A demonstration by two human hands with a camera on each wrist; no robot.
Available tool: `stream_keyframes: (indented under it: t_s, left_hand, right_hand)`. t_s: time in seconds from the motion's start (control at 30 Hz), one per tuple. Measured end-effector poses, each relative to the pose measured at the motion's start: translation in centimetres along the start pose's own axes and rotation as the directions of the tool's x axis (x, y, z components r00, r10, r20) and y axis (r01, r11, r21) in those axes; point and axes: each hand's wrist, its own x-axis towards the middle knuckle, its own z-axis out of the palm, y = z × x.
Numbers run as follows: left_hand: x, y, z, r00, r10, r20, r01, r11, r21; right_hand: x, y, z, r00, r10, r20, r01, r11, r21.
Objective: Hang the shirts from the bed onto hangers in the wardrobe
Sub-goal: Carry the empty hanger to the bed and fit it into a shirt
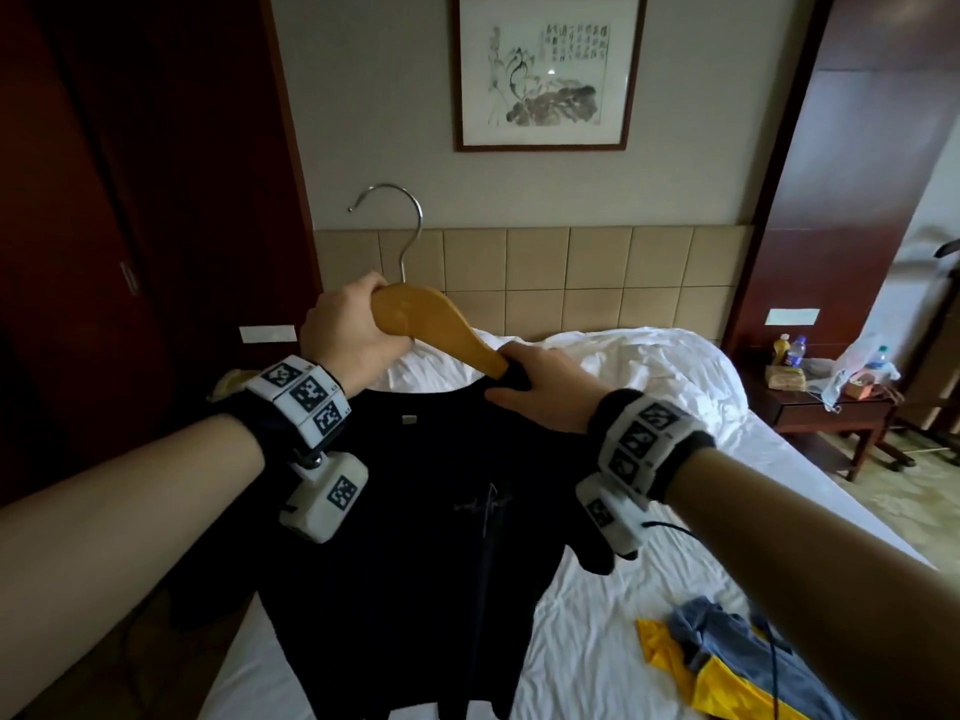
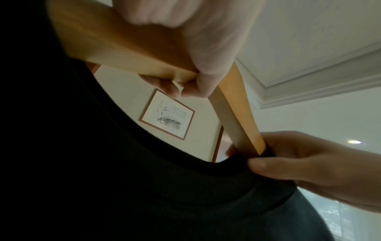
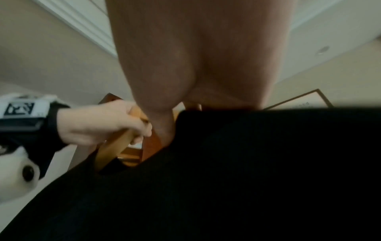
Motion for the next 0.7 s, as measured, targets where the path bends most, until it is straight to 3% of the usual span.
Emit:
stream_keyframes:
  t_s: [0.27,0.4,0.57,0.7]
  left_hand:
    - [-1.1,-0.9,-0.2,1.000,0.019,0.019,-0.019,0.999,-0.028]
    - [-1.3,-0.8,0.1,1.000,-0.006,0.027,0.008,0.999,-0.044]
    - [-1.6,0.6,1.4,0.998,0.047,0.035,-0.044,0.995,-0.088]
    - [-1.2,0.0,1.3,0.969,0.145,0.199,-0.098,0.969,-0.227]
  right_hand:
    - [-1.2,2.5,1.5,0.997,-0.001,0.073,0.001,1.000,0.009]
    - [-1.3,2.8,1.8,0.999,0.038,0.032,-0.038,0.999,-0.005]
    - [0.4,-0.1,0.7,0.997,0.026,-0.076,-0.017,0.993,0.113]
    - [1.9,-1.3,-0.1,0.998,0.043,-0.039,-0.039,0.995,0.091]
